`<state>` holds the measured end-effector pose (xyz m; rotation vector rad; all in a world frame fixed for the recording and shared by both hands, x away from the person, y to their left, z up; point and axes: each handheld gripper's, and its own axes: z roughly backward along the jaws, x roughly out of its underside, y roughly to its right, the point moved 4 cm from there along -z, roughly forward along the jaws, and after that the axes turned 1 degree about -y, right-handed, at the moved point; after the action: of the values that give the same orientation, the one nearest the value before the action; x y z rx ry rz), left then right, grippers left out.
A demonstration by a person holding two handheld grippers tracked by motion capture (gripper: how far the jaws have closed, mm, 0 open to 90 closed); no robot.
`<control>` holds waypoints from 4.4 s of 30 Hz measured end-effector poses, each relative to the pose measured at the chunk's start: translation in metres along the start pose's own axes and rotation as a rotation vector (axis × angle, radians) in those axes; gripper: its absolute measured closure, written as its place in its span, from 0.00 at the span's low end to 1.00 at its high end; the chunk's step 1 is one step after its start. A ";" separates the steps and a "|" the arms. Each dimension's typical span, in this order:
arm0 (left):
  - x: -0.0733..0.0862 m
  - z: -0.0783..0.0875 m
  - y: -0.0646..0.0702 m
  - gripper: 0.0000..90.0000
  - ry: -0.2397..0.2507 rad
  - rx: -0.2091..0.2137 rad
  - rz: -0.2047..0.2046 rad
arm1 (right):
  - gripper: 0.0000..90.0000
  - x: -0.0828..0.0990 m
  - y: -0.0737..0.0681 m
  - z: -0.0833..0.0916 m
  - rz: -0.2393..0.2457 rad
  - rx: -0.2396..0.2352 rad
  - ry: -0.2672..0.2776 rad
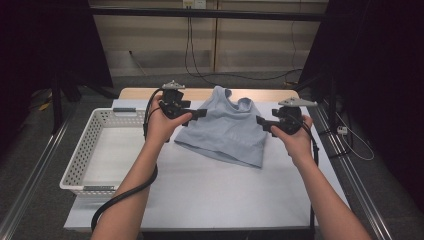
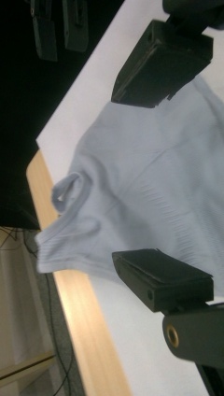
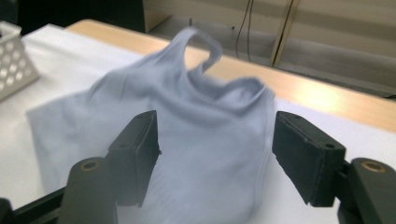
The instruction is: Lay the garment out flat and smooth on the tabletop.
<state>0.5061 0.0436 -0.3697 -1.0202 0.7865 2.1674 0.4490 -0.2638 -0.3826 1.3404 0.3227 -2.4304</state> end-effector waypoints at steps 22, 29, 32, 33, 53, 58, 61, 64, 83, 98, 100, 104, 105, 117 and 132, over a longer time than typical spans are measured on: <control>0.057 -0.013 0.022 0.18 -0.095 0.032 -0.018 | 0.27 0.075 -0.029 0.017 0.002 -0.091 -0.008; 0.070 -0.011 0.019 0.17 -0.102 0.020 -0.018 | 0.25 0.089 -0.030 0.022 0.007 -0.091 -0.020; 0.075 -0.014 0.017 0.17 -0.113 0.020 -0.015 | 0.24 0.097 -0.031 0.021 0.008 -0.094 -0.035; 0.077 -0.015 0.017 0.17 -0.123 0.020 -0.012 | 0.24 0.100 -0.031 0.021 0.007 -0.093 -0.037; 0.079 -0.013 0.012 0.16 -0.114 0.024 -0.015 | 0.14 0.118 -0.026 0.019 -0.021 -0.090 -0.058; 0.078 -0.016 0.010 0.16 -0.117 0.019 -0.012 | 0.14 0.121 -0.026 0.019 -0.036 -0.097 -0.069; 0.078 -0.016 0.010 0.16 -0.123 0.019 -0.014 | 0.15 0.122 -0.025 0.020 -0.043 -0.097 -0.065; 0.079 -0.016 0.008 0.16 -0.123 0.014 -0.010 | 0.17 0.119 -0.025 0.021 -0.044 -0.107 -0.061; 0.080 -0.010 0.001 0.16 -0.116 0.003 -0.006 | 0.46 0.114 -0.033 0.000 0.015 -0.121 -0.145; 0.081 -0.011 0.003 0.17 -0.119 -0.009 -0.011 | 0.73 0.120 -0.036 -0.001 0.053 -0.090 -0.190; 0.080 -0.011 0.004 0.17 -0.119 -0.009 -0.012 | 0.75 0.120 -0.037 -0.002 0.057 -0.099 -0.191; 0.081 -0.013 0.003 0.17 -0.120 -0.010 -0.009 | 0.77 0.122 -0.038 -0.004 0.073 -0.090 -0.206; 0.081 -0.013 0.002 0.17 -0.127 -0.008 -0.007 | 0.77 0.122 -0.038 -0.004 0.079 -0.090 -0.208; 0.082 -0.014 0.001 0.17 -0.128 -0.018 -0.005 | 0.96 0.123 -0.032 -0.003 0.076 -0.091 -0.197; 0.080 -0.013 0.000 0.18 -0.119 -0.031 -0.014 | 0.97 0.116 -0.013 0.015 0.001 -0.099 -0.136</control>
<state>0.4707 0.0563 -0.4417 -0.8998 0.6908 2.2116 0.3754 -0.2793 -0.4725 1.1276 0.4002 -2.4550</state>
